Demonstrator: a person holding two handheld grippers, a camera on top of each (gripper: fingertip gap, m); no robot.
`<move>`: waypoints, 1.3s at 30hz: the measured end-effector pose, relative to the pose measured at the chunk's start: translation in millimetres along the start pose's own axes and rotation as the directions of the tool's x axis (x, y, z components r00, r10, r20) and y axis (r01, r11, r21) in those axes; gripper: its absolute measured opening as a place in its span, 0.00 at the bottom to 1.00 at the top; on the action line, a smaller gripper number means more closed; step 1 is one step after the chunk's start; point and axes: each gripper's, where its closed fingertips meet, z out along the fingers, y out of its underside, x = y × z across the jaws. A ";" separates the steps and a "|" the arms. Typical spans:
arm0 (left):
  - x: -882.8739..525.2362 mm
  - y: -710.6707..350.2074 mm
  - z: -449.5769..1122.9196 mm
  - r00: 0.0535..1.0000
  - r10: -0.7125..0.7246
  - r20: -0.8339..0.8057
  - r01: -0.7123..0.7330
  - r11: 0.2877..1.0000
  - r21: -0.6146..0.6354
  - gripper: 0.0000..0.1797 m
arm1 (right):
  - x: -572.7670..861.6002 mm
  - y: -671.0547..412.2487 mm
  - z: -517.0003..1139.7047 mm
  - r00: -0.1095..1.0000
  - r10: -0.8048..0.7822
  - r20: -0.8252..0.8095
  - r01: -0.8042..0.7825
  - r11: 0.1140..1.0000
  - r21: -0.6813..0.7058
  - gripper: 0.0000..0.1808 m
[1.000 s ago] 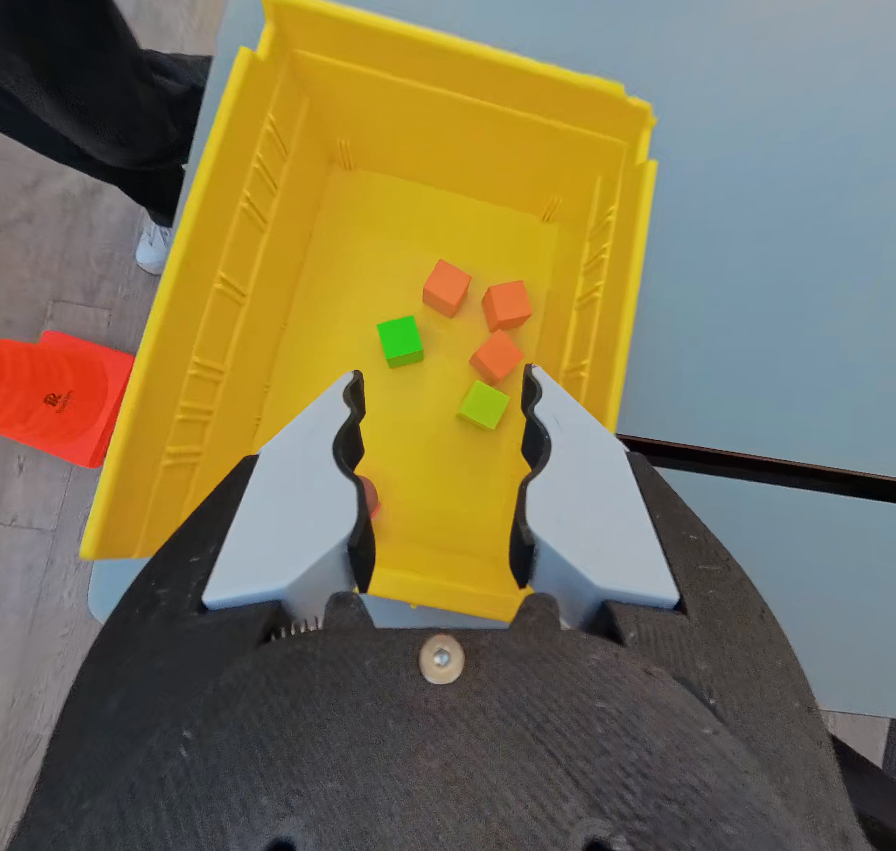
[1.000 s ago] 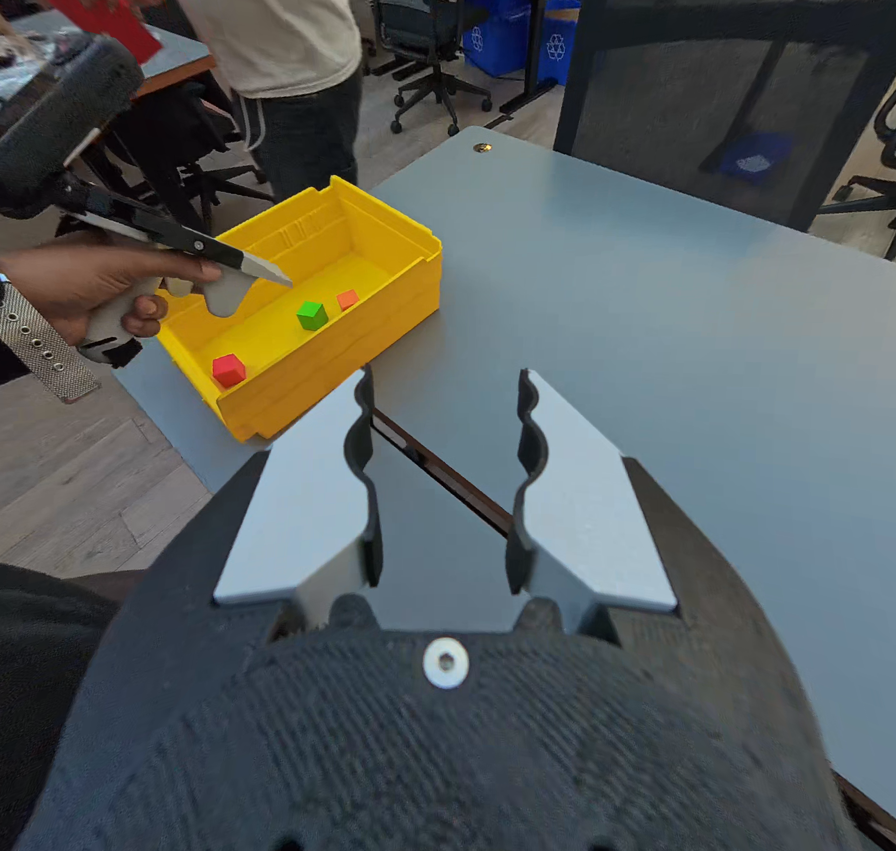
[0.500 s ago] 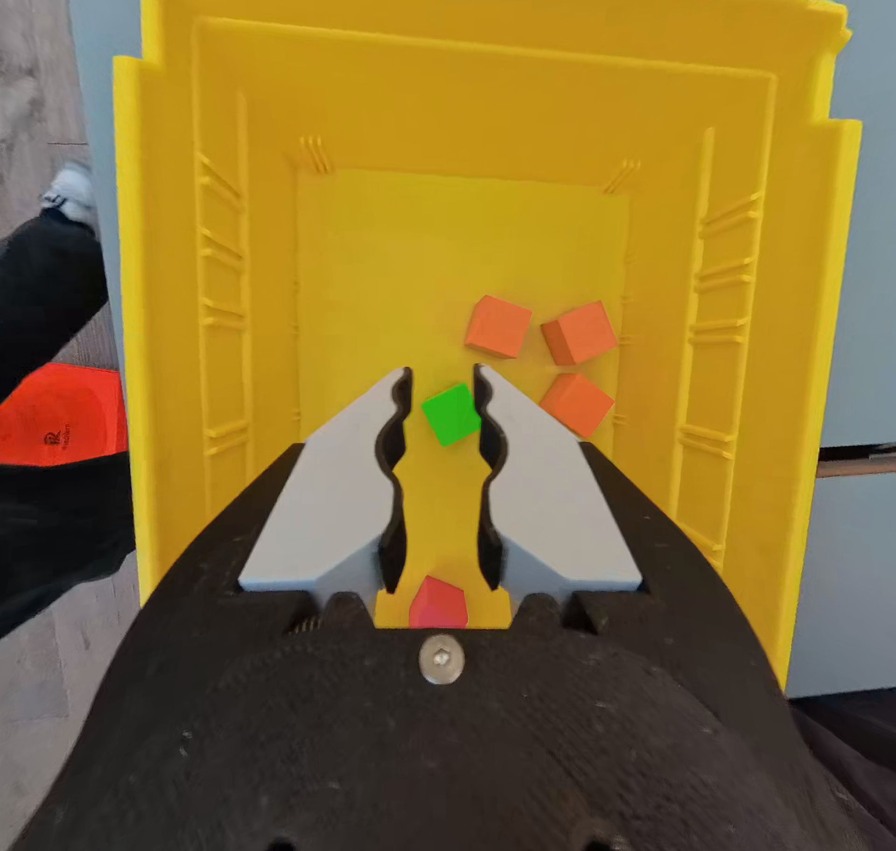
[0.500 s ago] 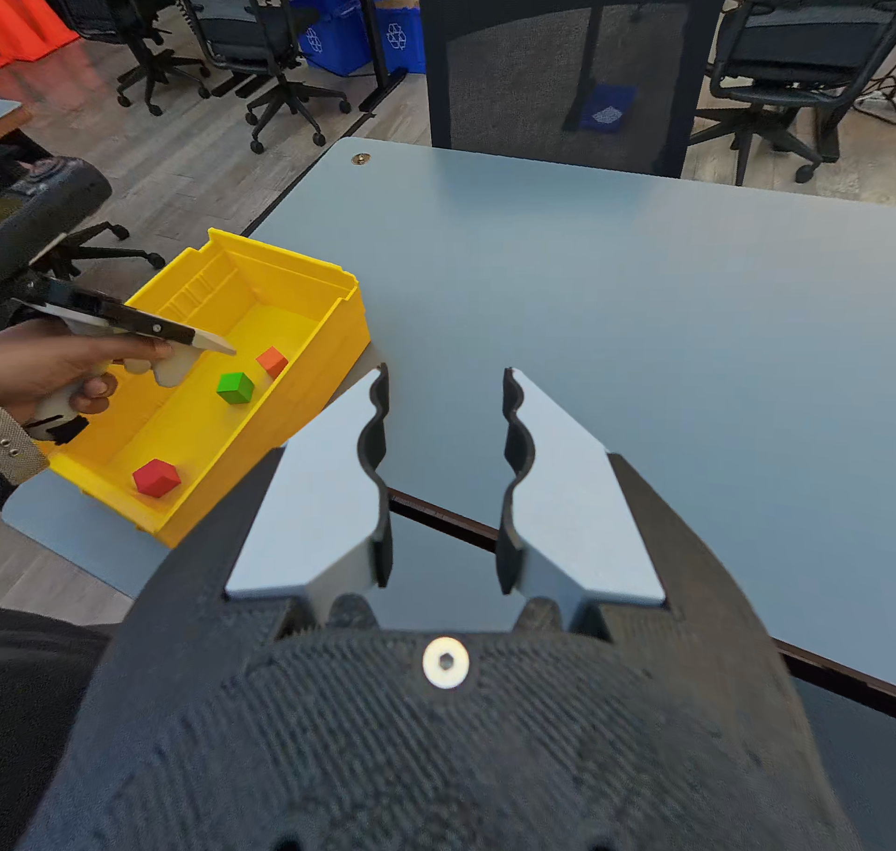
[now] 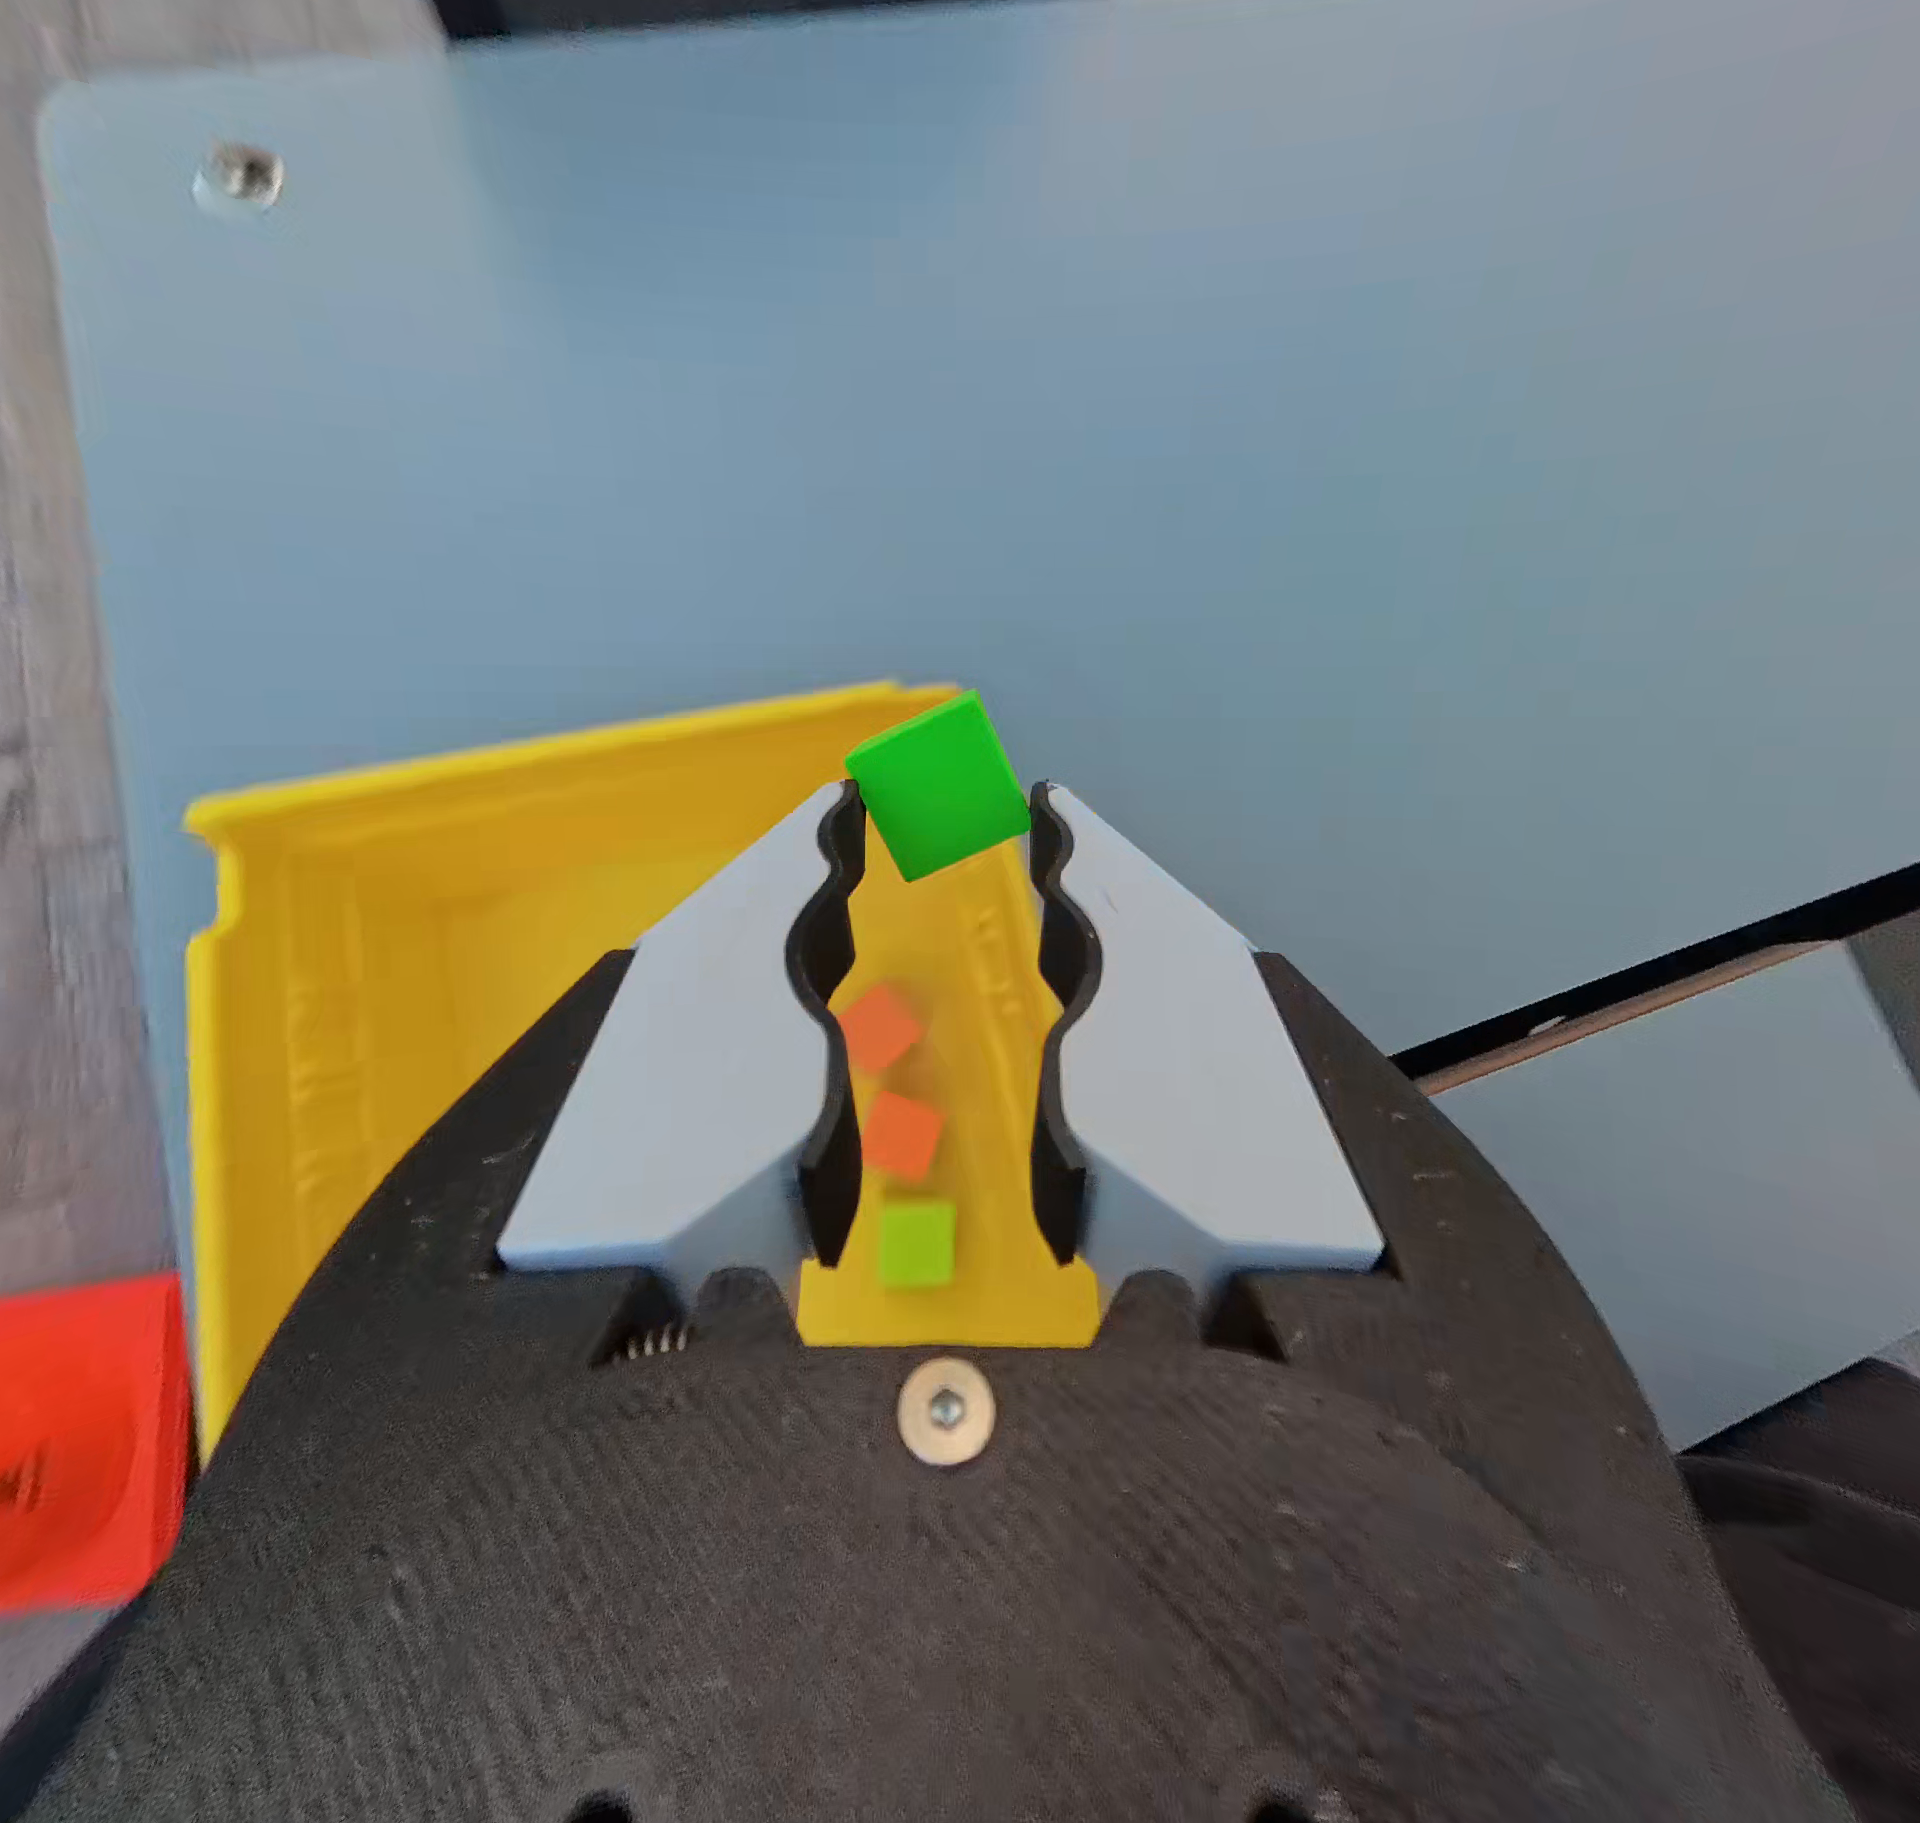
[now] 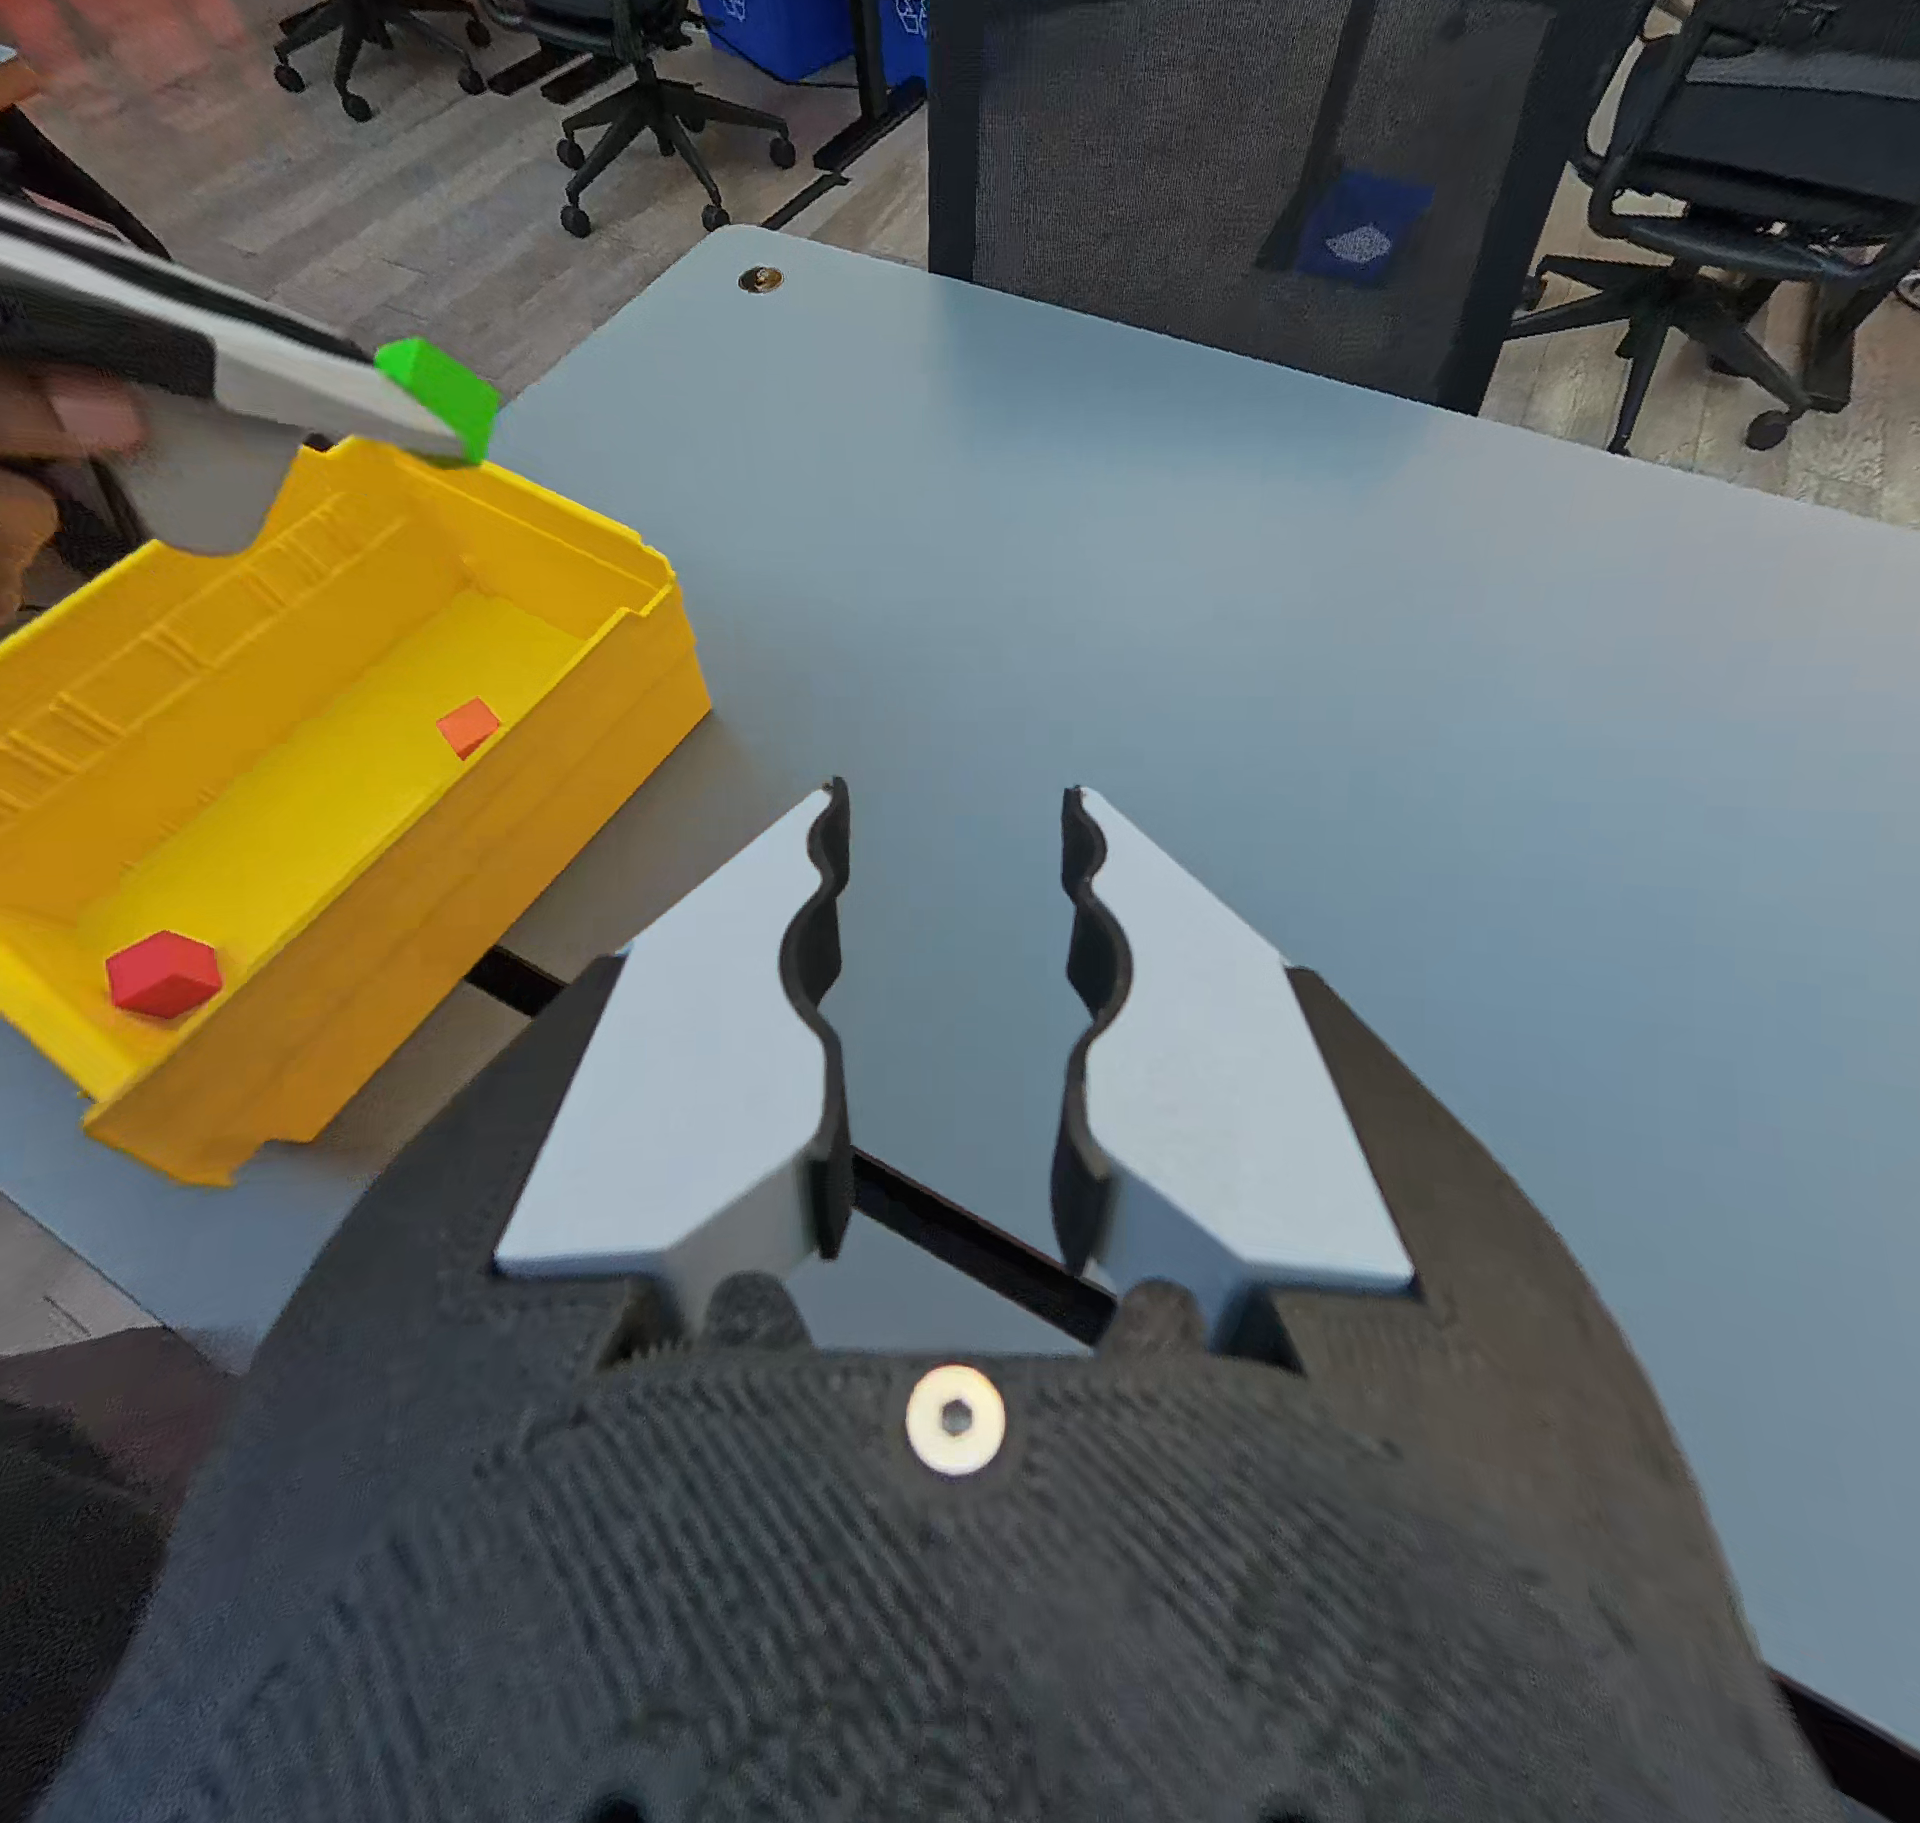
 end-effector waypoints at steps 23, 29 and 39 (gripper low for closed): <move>199.9 73.3 177.9 0.953 0.263 -0.150 -0.298 0.900 -0.319 0.37 | 106.9 49.4 -7.2 0.979 0.169 0.117 -0.155 0.980 -0.125 0.22; 131.9 15.4 69.3 0.998 0.036 -0.045 -0.039 0.997 -0.065 0.32 | 54.0 41.2 4.2 0.976 0.131 0.176 -0.109 0.985 -0.132 0.22; -76.1 128.2 44.4 0.974 -0.155 0.166 0.201 0.929 -0.312 0.35 | -37.2 37.9 17.6 0.971 0.082 0.224 -0.049 0.988 -0.147 0.22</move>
